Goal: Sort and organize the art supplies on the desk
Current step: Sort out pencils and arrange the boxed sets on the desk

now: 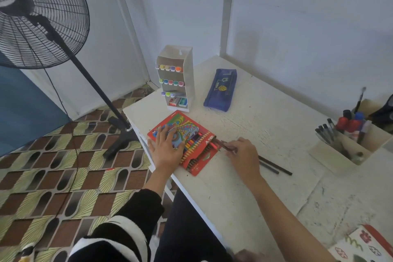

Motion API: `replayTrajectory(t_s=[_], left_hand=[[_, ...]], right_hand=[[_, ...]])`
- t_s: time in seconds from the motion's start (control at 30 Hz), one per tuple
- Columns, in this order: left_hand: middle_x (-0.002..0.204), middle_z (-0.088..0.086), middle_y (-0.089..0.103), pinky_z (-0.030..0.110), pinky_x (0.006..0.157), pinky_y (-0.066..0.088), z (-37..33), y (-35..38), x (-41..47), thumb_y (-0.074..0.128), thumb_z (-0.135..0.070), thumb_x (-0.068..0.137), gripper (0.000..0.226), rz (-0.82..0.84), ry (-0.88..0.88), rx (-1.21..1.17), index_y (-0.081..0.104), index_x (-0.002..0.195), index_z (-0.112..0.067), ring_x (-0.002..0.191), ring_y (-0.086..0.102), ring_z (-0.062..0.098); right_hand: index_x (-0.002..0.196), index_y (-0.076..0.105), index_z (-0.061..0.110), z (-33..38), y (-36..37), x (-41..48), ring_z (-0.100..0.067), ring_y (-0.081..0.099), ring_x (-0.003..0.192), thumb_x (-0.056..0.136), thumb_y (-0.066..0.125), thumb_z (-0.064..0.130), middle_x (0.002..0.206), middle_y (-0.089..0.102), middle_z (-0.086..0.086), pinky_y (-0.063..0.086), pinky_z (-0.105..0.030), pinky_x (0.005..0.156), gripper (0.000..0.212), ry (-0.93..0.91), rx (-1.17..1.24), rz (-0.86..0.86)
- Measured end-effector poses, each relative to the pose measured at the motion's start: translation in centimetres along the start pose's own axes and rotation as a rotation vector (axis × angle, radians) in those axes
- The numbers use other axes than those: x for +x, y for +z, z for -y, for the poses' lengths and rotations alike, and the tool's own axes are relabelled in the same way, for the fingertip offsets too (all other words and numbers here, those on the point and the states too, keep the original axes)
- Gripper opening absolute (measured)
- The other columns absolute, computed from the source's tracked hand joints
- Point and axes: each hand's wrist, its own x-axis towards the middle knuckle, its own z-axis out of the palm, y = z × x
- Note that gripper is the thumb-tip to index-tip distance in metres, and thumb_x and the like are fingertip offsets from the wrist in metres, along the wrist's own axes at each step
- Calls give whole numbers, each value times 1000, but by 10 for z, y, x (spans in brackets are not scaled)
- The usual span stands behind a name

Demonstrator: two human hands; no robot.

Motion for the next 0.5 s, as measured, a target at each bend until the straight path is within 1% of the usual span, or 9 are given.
replayTrajectory(t_s=[0.07,0.13,0.2,0.27,0.37,0.5], left_hand=[[156,-7,20,46,115,-12,0,0,0,48,-50,93,55,5,9,-13,36,143,-32,147,3,13],[156,-7,21,45,114,-14,-1,-1,-1,45,-54,90,57,16,16,-34,37,142,-32,147,4,13],[156,-8,21,45,113,-15,-1,-2,-2,36,-59,82,65,24,28,-39,37,142,-33,146,3,12],[156,-10,20,44,112,-16,-1,-2,-2,33,-58,79,68,31,36,-39,37,142,-34,146,3,12],[155,-10,22,45,113,-16,0,-1,-2,34,-57,78,67,31,34,-50,38,141,-33,146,4,12],[155,-10,22,47,113,-15,0,0,-1,33,-58,79,66,32,46,-34,38,141,-34,146,4,12]], right_hand=[[105,72,15,6,8,5,-19,51,88,80,72,19,84,59,2,37,-33,75,26,-38,-21,62],[111,69,18,12,12,10,-17,46,98,86,64,27,98,60,2,25,-30,75,27,-97,-95,144],[118,64,24,15,10,12,-15,41,104,92,54,34,108,58,7,20,-30,75,29,-130,-223,195],[120,61,31,13,4,10,-13,39,106,93,51,38,111,57,11,17,-30,74,30,-130,-309,214],[117,62,37,7,1,3,-13,40,106,90,57,30,108,60,13,15,-30,73,28,-128,-350,197],[108,70,25,6,8,4,-17,46,101,86,63,20,102,68,6,15,-30,72,23,-108,-186,110]])
